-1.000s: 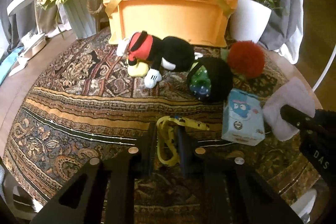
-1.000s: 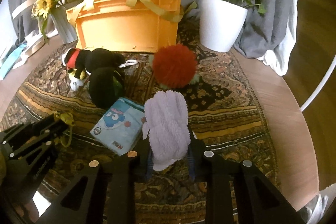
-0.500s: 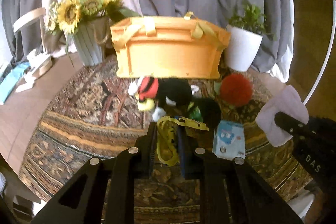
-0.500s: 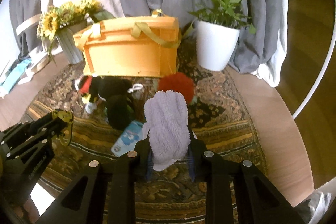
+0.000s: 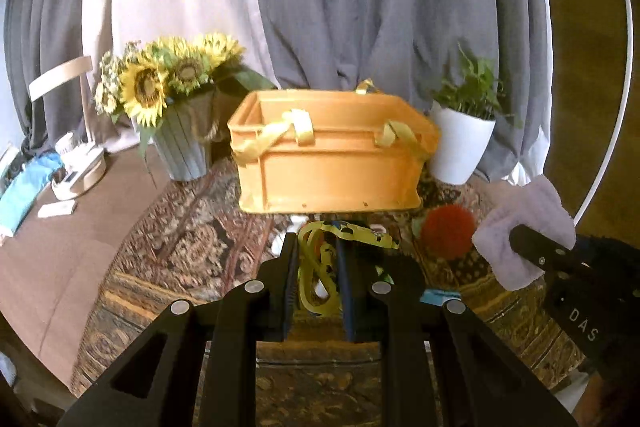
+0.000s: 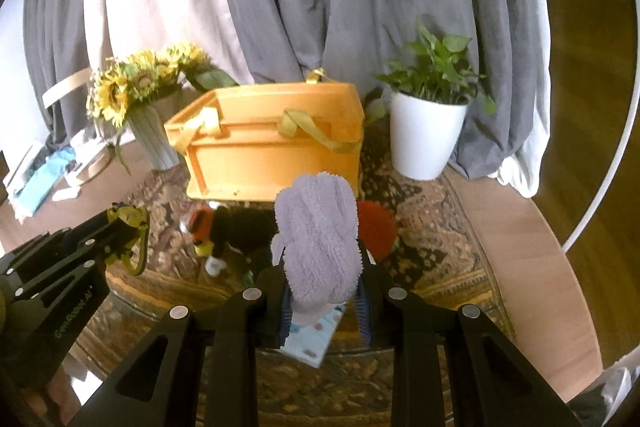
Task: Organize soft objects
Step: 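Lift the lanyard and towel and carry both over the orange crate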
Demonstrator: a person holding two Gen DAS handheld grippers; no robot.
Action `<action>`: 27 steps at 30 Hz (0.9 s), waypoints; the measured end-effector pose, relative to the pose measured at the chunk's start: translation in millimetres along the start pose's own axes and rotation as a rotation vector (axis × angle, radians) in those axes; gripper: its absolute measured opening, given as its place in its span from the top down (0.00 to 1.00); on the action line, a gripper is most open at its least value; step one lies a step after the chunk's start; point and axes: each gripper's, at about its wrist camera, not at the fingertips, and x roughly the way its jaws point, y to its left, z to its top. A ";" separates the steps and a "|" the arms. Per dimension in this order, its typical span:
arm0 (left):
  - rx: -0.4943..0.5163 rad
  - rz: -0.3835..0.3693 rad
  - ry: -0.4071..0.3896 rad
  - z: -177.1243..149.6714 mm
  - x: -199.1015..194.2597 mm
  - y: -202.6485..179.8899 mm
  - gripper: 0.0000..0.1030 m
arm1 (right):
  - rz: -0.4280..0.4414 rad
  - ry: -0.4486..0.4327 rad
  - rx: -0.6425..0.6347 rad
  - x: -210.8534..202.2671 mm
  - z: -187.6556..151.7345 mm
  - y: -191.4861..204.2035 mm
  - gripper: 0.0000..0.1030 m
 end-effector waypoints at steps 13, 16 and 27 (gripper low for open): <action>0.069 -0.067 -0.099 43.9 -11.3 41.1 0.81 | -0.069 -0.108 0.073 -13.5 33.1 42.3 0.74; 0.086 -0.087 -0.124 51.4 -12.6 49.5 0.81 | -0.093 -0.136 0.086 -15.7 38.7 50.7 0.74; 0.086 -0.087 -0.198 80.3 -10.4 56.8 0.81 | -0.112 -0.221 0.083 -13.9 70.0 64.6 0.74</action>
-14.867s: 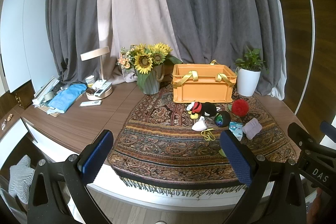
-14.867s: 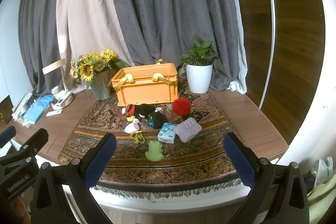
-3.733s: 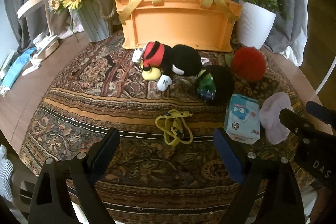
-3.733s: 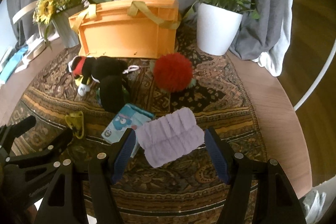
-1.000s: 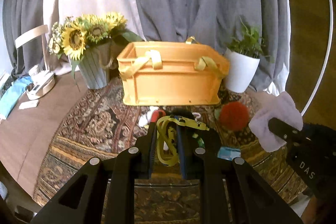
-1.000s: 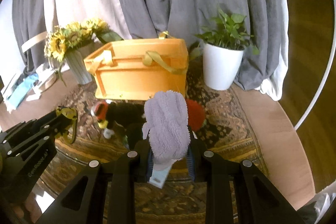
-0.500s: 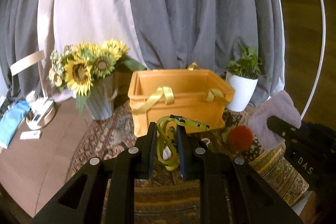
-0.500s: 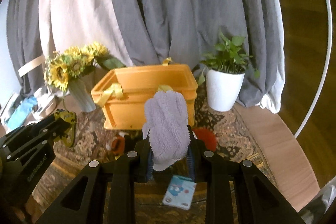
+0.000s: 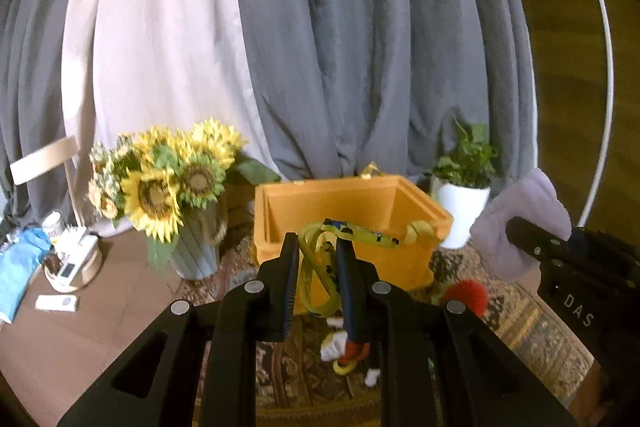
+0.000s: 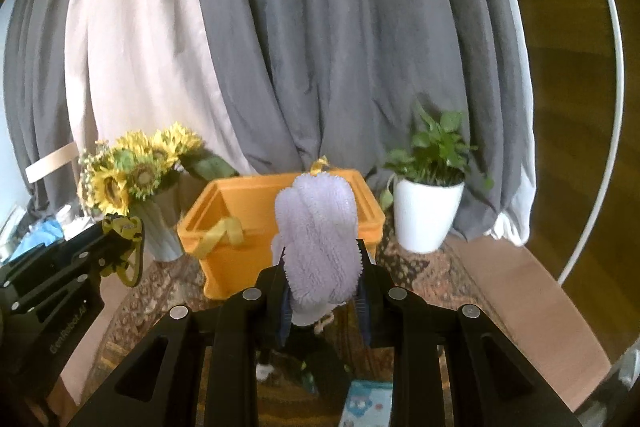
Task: Organize soft objects
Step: 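Lift the lanyard and towel and carry both over the orange crate, then open both tools to drop the lanyard and towel into the crate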
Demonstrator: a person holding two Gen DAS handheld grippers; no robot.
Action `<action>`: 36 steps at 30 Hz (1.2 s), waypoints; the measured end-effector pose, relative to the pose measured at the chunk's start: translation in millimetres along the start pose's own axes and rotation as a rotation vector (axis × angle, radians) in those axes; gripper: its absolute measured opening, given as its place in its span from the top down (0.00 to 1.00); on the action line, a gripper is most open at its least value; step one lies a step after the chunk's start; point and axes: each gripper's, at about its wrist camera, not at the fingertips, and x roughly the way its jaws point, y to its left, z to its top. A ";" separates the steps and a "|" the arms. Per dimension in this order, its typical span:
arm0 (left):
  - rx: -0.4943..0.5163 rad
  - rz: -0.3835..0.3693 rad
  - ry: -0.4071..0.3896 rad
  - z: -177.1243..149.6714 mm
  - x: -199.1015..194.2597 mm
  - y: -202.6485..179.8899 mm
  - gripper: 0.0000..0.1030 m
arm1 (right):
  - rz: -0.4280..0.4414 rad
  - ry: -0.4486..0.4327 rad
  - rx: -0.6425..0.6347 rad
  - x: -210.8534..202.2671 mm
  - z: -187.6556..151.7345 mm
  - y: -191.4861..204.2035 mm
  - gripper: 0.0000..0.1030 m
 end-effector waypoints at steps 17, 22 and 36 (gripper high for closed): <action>-0.003 0.059 -0.086 43.0 41.9 -10.4 0.81 | 0.050 -0.067 -0.023 47.6 50.7 -14.2 0.74; -0.003 0.068 -0.087 52.1 66.9 -8.6 0.81 | 0.054 -0.079 -0.030 69.9 60.6 -14.5 0.74; -0.014 0.072 -0.001 57.8 153.7 7.9 0.81 | 0.067 0.008 -0.044 158.3 69.2 -6.0 0.73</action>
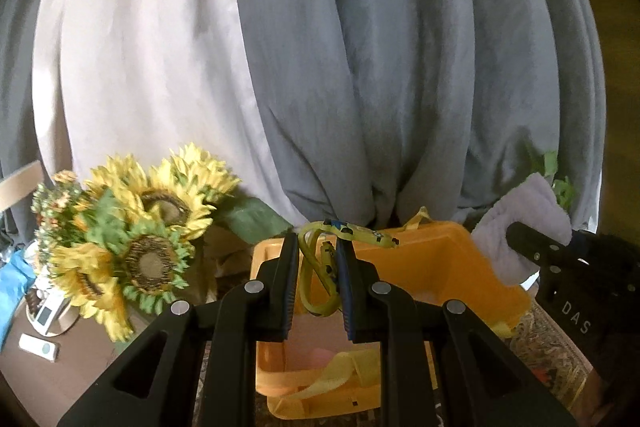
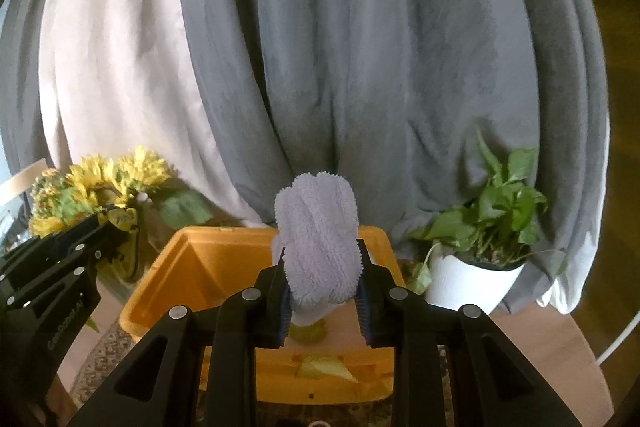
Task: Organize soft objects
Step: 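Open both tools to drop the lanyard and towel into the crate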
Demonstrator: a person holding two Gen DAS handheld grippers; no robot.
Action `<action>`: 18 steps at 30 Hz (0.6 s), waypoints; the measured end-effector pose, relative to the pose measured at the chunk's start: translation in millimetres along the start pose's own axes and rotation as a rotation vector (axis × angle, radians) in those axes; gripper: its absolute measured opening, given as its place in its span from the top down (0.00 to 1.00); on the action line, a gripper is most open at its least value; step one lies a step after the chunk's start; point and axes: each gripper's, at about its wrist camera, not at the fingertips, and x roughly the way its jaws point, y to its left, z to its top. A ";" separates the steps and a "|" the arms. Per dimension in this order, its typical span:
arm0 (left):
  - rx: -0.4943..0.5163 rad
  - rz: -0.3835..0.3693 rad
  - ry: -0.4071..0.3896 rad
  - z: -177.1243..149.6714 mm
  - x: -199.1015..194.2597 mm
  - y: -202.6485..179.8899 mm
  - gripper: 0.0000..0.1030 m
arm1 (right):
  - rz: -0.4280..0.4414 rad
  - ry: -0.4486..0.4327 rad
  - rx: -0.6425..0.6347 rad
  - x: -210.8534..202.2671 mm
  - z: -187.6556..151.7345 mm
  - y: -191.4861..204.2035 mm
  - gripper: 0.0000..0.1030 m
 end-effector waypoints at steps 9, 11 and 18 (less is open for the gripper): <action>0.011 -0.020 0.080 -8.6 43.2 -0.2 0.81 | 0.024 0.102 0.038 46.4 -8.0 -7.4 0.73; 0.016 -0.022 0.098 -10.8 51.3 -1.0 0.81 | 0.029 0.124 0.043 54.7 -10.3 -8.4 0.72; 0.025 -0.037 0.163 -20.1 73.5 -1.8 0.80 | 0.031 0.187 0.049 75.4 -20.3 -10.6 0.72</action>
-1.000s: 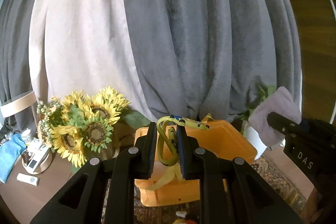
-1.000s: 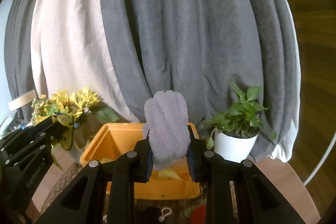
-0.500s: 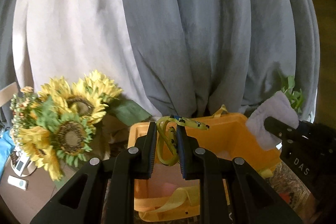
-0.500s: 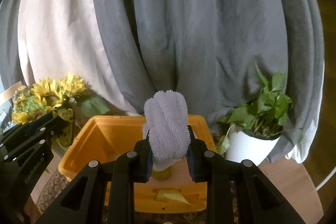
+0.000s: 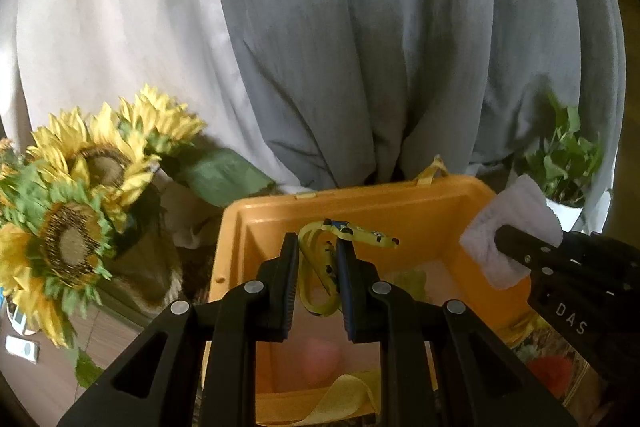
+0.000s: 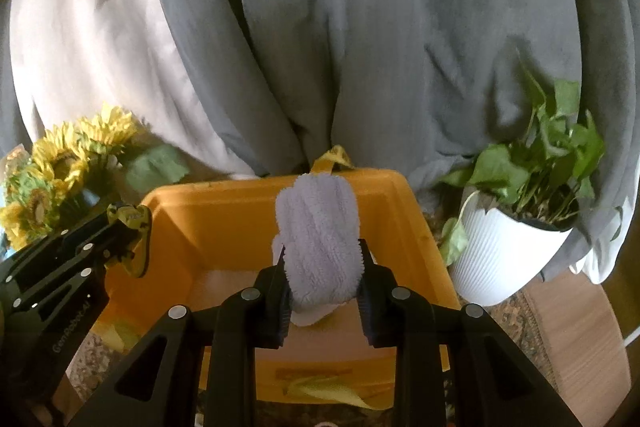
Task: Organize soft objects
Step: 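Open both tools to drop the lanyard and towel into the crate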
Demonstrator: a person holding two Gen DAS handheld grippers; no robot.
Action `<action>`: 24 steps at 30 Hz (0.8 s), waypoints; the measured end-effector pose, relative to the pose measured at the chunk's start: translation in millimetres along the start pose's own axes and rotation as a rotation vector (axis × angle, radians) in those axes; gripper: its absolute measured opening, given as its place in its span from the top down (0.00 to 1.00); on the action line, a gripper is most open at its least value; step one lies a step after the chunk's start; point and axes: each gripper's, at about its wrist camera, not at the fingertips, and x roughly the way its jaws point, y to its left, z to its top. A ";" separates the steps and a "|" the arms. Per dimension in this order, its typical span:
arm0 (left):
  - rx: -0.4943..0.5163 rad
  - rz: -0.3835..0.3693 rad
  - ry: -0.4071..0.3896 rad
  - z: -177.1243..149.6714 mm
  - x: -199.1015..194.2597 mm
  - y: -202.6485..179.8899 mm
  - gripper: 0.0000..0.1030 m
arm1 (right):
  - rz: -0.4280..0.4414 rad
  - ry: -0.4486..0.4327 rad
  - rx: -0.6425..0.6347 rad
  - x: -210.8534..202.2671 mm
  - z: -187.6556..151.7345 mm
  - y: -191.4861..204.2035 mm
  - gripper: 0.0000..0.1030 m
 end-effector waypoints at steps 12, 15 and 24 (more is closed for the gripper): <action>-0.001 -0.020 0.086 -10.3 22.8 -0.3 0.51 | 0.013 0.067 0.016 17.3 -4.7 -4.2 0.41; 0.006 -0.012 0.092 -10.9 23.4 -1.1 0.37 | -0.005 0.052 0.013 15.3 -4.6 -4.2 0.41; 0.058 -0.007 0.236 -10.6 35.4 -5.0 0.08 | -0.018 0.050 0.023 10.3 -3.2 -6.8 0.36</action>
